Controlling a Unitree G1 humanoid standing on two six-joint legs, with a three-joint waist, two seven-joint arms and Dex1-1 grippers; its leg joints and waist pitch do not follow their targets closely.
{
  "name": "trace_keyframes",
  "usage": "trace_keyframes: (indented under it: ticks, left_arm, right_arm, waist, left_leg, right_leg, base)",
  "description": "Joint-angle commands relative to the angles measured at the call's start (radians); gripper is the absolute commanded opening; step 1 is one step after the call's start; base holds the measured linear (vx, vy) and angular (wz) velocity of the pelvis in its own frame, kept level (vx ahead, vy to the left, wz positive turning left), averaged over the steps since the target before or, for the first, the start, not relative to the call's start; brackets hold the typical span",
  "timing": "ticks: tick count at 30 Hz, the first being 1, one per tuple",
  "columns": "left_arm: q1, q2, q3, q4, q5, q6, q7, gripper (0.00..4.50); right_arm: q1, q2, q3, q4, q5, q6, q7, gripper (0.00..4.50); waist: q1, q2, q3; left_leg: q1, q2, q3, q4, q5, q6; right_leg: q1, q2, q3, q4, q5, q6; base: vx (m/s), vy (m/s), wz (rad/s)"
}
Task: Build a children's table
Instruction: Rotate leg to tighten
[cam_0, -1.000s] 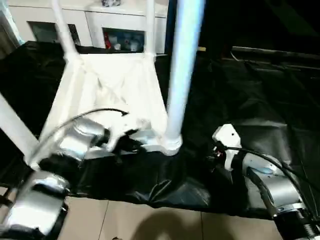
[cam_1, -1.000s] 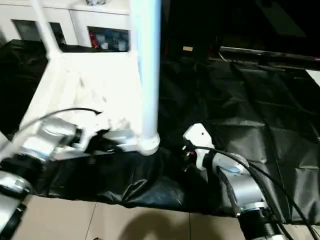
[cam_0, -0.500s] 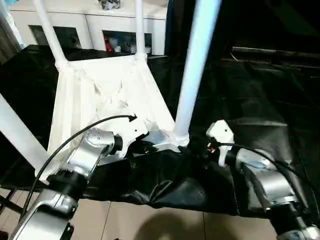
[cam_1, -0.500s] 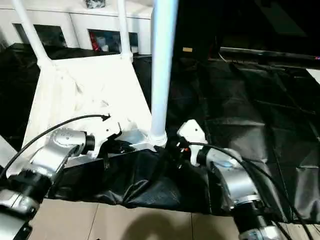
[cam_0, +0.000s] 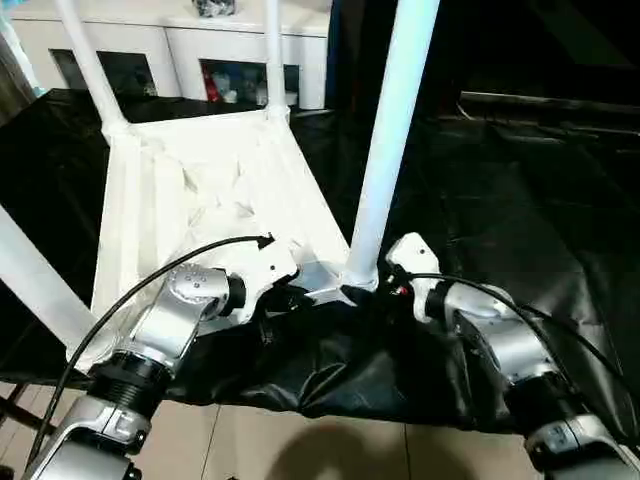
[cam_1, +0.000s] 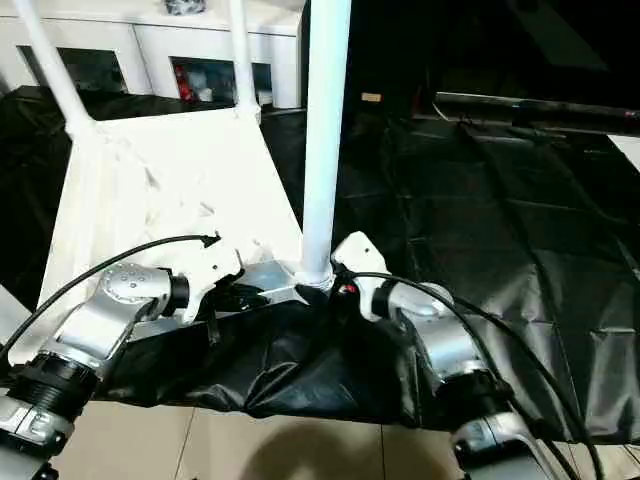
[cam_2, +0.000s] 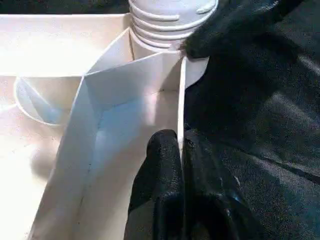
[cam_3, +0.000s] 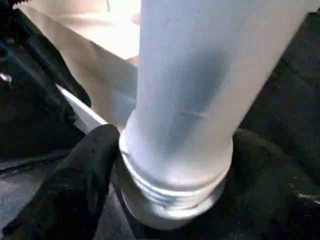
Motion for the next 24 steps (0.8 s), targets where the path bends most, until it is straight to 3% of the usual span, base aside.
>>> trace_keyframes:
  ticks: [1, 8, 15, 17, 18, 19, 20, 22, 24]
  left_arm:
    - [0.04, -0.01, -0.011, 0.009, -0.014, 0.018, 0.003, 0.0]
    - [0.044, 0.005, -0.012, 0.002, -0.019, 0.021, -0.012, 0.0]
    - [0.039, -0.006, -0.01, 0.009, -0.021, 0.032, 0.004, 0.0]
    - [0.022, -0.039, 0.001, 0.028, -0.012, 0.053, 0.065, 0.0]
    - [0.014, -0.053, 0.005, 0.036, -0.007, 0.061, 0.09, 0.0]
    - [-0.023, -0.121, 0.022, 0.082, 0.014, 0.079, 0.21, 0.0]
    - [-0.032, -0.139, 0.025, 0.094, 0.017, 0.079, 0.237, 0.0]
    - [-0.062, -0.203, 0.036, 0.136, 0.025, 0.074, 0.327, 0.0]
    - [-0.083, -0.247, 0.035, 0.167, 0.03, 0.074, 0.371, 0.0]
  right_arm:
    - [-0.025, -0.002, -0.012, 0.019, -0.01, -0.013, -0.006, 3.38]
    - [-0.04, 0.004, -0.012, 0.052, -0.003, -0.047, 0.013, 2.82]
    - [-0.048, 0.018, -0.001, 0.09, -0.013, -0.065, 0.016, 2.74]
    - [-0.052, 0.034, -0.002, 0.107, -0.027, -0.061, -0.03, 2.72]
    - [-0.054, 0.041, -0.003, 0.116, -0.033, -0.059, -0.052, 2.72]
    - [-0.063, 0.084, -0.02, 0.142, -0.047, -0.03, -0.165, 2.72]
    - [-0.066, 0.099, -0.027, 0.146, -0.046, -0.021, -0.193, 2.72]
    - [-0.076, 0.152, -0.055, 0.159, -0.034, 0.004, -0.284, 2.72]
    - [-0.087, 0.195, -0.067, 0.168, -0.025, 0.022, -0.335, 2.72]
  waist:
    - [0.009, -0.017, -0.068]
    - [0.008, -0.015, -0.069]
    - [0.007, -0.015, -0.07]
    - [0.005, -0.016, -0.068]
    - [0.004, -0.015, -0.064]
    - [0.003, -0.012, -0.065]
    - [0.002, -0.013, -0.063]
    - [0.007, -0.016, -0.063]
    - [0.009, -0.018, -0.065]
  left_leg:
    - [0.002, 0.027, -0.001, -0.054, 0.017, 0.105]
    - [0.001, 0.026, -0.001, -0.053, 0.029, 0.11]
    - [0.001, 0.025, 0.0, -0.052, 0.027, 0.11]
    - [0.002, 0.026, 0.0, -0.054, 0.018, 0.109]
    - [0.005, 0.026, 0.001, -0.057, -0.009, 0.095]
    - [0.006, 0.026, 0.001, -0.057, -0.016, 0.088]
    - [0.011, 0.027, 0.003, -0.059, -0.025, 0.08]
    - [0.012, 0.025, 0.004, -0.061, -0.05, 0.059]
    - [0.011, 0.024, 0.005, -0.06, -0.057, 0.06]
  right_leg:
    - [0.054, -0.073, 0.025, -0.058, 0.198, -0.271]
    - [0.055, -0.071, 0.024, -0.055, 0.224, -0.273]
    - [0.056, -0.071, 0.025, -0.055, 0.224, -0.278]
    - [0.054, -0.07, 0.024, -0.057, 0.21, -0.278]
    - [0.05, -0.071, 0.024, -0.064, 0.158, -0.28]
    - [0.049, -0.071, 0.025, -0.064, 0.141, -0.28]
    - [0.045, -0.069, 0.025, -0.07, 0.124, -0.279]
    - [0.049, -0.072, 0.027, -0.074, 0.083, -0.277]
    - [0.049, -0.072, 0.027, -0.074, 0.084, -0.268]
  base:
    - [0.0, 0.0, 0.0]
    - [0.0, 0.0, 0.0]
    - [0.0, 0.0, 0.0]
    - [0.0, 0.0, 0.0]
    - [0.0, 0.0, 0.0]
    - [0.0, 0.0, 0.0]
    - [0.0, 0.0, 0.0]
    - [0.0, 0.0, 0.0]
    - [0.0, 0.0, 0.0]
